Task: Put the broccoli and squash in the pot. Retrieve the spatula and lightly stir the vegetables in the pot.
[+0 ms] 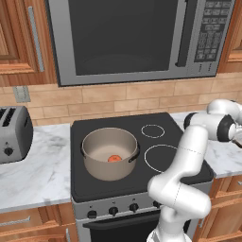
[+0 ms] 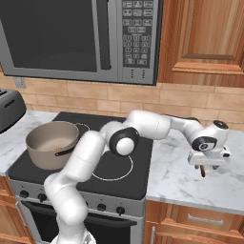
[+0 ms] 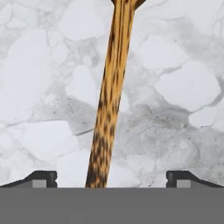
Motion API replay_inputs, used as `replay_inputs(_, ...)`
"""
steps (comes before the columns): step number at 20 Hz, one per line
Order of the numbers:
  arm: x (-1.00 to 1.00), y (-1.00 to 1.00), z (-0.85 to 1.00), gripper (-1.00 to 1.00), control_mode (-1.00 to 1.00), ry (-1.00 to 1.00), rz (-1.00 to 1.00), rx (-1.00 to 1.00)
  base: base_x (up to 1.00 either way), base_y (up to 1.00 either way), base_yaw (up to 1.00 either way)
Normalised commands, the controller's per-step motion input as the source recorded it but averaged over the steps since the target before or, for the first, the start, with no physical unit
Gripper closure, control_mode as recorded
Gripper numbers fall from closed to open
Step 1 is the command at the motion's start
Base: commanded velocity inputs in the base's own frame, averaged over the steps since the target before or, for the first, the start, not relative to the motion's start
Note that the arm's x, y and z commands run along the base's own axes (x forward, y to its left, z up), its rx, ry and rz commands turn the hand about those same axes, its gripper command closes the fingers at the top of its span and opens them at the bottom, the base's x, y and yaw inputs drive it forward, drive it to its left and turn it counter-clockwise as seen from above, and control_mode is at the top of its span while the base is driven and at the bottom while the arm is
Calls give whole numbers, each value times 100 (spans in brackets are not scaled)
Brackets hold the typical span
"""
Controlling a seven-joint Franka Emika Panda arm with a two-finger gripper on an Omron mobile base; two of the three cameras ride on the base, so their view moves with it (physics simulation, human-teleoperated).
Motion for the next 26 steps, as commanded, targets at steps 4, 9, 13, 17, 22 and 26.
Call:
replay_inputs(4, -19, 5, 0, -100, -100, -20, -1, 0, 0, 0, 0)
replay_inputs(9, -2, 9, 0, -100, -100, -3, -2, -3, 0, 0, 0)
replay_inputs(13, 1, 23, 0, -100, -100, 0, -2, -5, 0, 0, 0)
replay_inputs(17, 1, 5, -3, -100, -100, 0, -1, -1, 0, 0, 0)
replay_inputs(22, 2, 0, 0, -100, -100, 0, 0, 0, 0, 0, 0)
replay_inputs(26, 11, -3, 0, -100, -100, 0, 0, 0, 0, 0, 0)
